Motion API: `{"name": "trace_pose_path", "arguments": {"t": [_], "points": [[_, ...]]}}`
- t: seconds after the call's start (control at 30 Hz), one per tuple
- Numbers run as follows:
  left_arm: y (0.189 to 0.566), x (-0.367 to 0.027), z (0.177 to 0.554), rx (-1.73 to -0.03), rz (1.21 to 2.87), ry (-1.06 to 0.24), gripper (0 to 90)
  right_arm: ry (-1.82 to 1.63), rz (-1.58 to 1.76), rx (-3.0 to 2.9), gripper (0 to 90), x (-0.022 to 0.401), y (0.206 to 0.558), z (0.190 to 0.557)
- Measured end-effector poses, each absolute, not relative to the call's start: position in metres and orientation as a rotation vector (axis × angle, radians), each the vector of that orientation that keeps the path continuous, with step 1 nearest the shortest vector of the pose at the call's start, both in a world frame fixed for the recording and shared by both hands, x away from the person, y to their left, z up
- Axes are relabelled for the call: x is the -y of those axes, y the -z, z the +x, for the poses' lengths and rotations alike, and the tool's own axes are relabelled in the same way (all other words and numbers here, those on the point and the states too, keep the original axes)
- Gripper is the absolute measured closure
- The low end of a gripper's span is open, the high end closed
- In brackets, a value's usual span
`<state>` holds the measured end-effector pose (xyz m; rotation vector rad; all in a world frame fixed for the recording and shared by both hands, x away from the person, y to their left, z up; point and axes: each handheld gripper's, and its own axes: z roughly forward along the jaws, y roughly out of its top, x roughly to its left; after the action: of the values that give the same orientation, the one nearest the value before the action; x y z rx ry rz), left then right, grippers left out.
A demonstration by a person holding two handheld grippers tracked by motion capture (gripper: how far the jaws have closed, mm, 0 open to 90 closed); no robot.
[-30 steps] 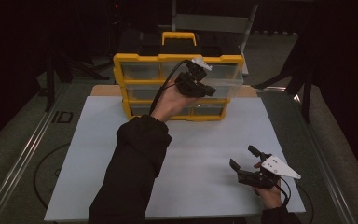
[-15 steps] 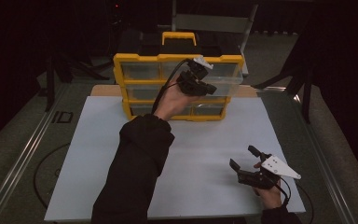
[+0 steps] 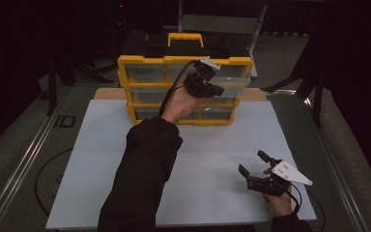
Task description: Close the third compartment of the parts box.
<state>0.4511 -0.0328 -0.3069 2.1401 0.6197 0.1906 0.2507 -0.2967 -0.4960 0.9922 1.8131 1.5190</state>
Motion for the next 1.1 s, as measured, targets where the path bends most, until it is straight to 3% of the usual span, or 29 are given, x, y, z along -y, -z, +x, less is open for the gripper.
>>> {"name": "trace_pose_path", "arguments": {"t": [1.1], "points": [[0.3111,0.0364,0.4565,-0.682,2.093,-0.257,90.0,-1.521,0.993,-1.807,9.5,0.2976,0.4959,0.2497]]}}
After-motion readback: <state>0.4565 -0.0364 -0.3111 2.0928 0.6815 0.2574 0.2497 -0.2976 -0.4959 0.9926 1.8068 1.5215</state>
